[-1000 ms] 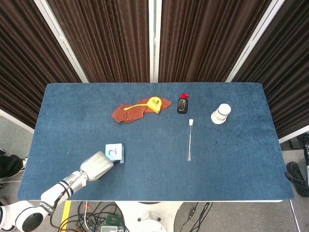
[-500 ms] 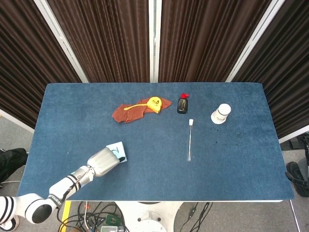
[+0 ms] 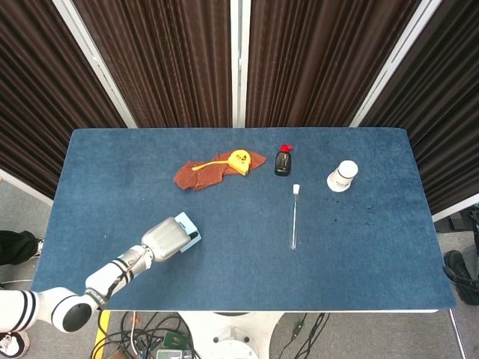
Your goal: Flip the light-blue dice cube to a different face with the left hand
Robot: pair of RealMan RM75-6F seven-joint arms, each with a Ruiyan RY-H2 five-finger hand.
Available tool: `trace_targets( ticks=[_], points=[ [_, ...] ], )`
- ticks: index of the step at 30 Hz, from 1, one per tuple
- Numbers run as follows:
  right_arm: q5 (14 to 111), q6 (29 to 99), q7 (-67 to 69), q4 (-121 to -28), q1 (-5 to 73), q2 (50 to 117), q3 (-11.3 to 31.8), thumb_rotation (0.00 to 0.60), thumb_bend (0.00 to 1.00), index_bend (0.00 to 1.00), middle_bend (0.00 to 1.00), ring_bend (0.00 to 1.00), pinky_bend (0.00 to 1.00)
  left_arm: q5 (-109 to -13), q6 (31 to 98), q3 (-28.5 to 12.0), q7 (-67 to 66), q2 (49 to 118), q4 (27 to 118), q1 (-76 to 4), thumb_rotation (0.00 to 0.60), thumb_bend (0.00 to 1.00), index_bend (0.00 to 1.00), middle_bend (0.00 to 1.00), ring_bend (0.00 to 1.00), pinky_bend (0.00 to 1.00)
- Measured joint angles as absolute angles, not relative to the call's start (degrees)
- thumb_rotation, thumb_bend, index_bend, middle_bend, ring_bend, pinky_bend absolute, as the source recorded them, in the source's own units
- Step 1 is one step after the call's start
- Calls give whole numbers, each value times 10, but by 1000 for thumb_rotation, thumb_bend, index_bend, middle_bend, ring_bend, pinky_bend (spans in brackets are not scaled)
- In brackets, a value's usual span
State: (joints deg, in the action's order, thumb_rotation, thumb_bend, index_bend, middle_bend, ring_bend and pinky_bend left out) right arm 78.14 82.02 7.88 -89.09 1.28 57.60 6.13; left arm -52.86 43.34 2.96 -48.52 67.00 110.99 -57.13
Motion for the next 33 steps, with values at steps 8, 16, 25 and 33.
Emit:
trace_targets(
  ticks=[8,16,25,33],
  points=[
    [782,820,78,-892,12,575,61,600,66,0,0,0,0,-489,421,36,-489,681,1088,-608,600,644,205,809,876,898],
    [779,816,82,-886,13,577,61,600,66,0,0,0,0,-440,405,44,-486,693,1054,-645,600,646,205,809,876,898],
    [778,814,86,-882,13,578,61,600,66,0,0,0,0,-395,389,55,-474,704,1017,-686,600,646,205,810,878,900],
    [776,811,90,-877,13,580,61,600,67,0,0,0,0,-361,375,76,-465,697,1018,-723,600,654,206,813,884,903]
  ],
)
